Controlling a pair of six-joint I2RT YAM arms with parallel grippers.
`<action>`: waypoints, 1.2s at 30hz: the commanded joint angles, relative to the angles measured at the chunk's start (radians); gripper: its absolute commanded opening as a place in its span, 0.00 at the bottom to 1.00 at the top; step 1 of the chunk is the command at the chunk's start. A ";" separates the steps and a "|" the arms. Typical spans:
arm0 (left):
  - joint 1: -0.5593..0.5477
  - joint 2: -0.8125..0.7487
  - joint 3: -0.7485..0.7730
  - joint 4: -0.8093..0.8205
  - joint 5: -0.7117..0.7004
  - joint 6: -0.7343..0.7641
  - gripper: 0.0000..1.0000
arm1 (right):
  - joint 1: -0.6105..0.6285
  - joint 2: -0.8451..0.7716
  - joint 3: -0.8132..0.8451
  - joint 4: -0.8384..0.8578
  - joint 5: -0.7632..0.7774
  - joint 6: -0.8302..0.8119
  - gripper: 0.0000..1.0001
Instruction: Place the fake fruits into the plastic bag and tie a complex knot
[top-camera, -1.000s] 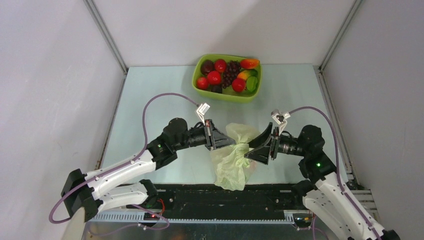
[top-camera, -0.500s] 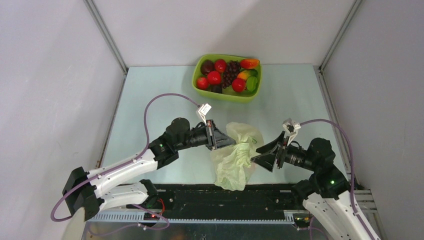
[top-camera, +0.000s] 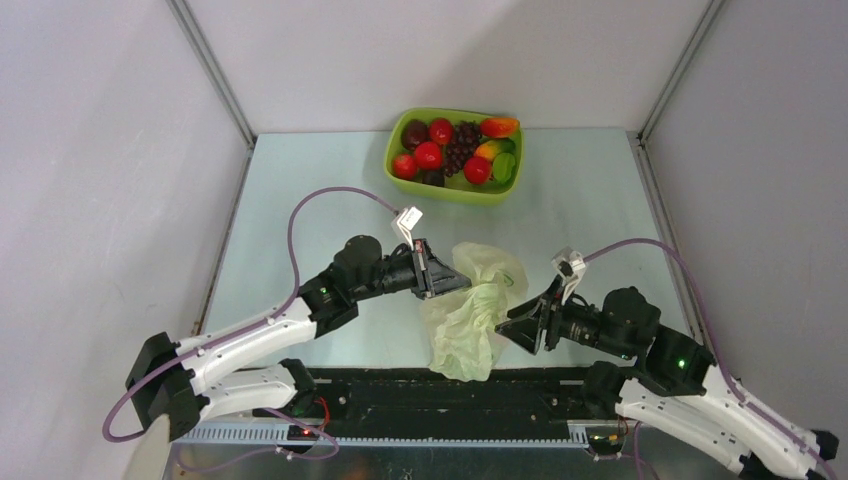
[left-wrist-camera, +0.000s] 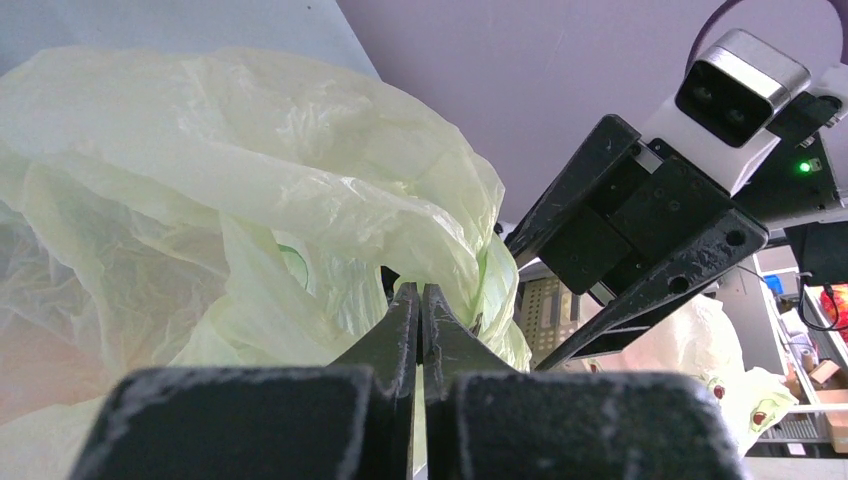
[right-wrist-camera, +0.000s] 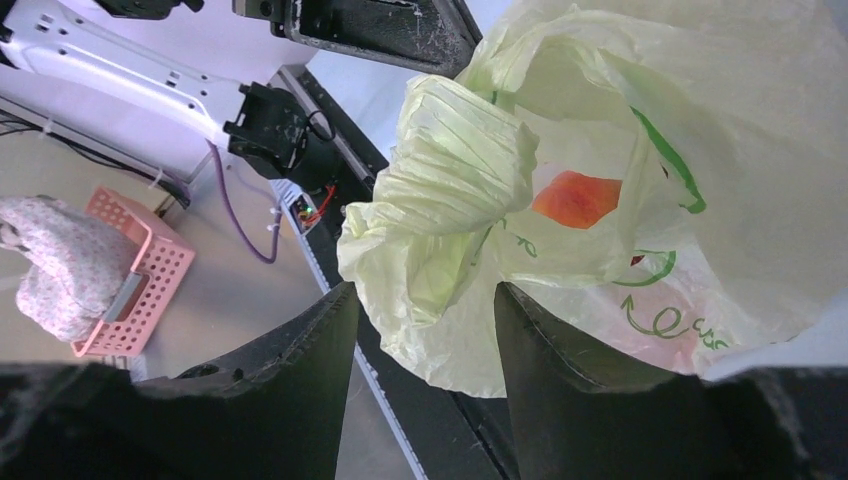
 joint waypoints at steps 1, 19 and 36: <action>0.003 0.001 0.026 0.012 -0.015 0.020 0.00 | 0.124 0.048 0.063 0.005 0.267 0.004 0.57; 0.003 -0.001 0.028 0.007 -0.018 0.024 0.00 | 0.291 0.141 0.065 0.034 0.438 0.003 0.57; 0.001 -0.072 0.033 -0.104 -0.311 0.178 0.00 | 0.258 0.214 0.067 0.012 0.608 0.010 0.00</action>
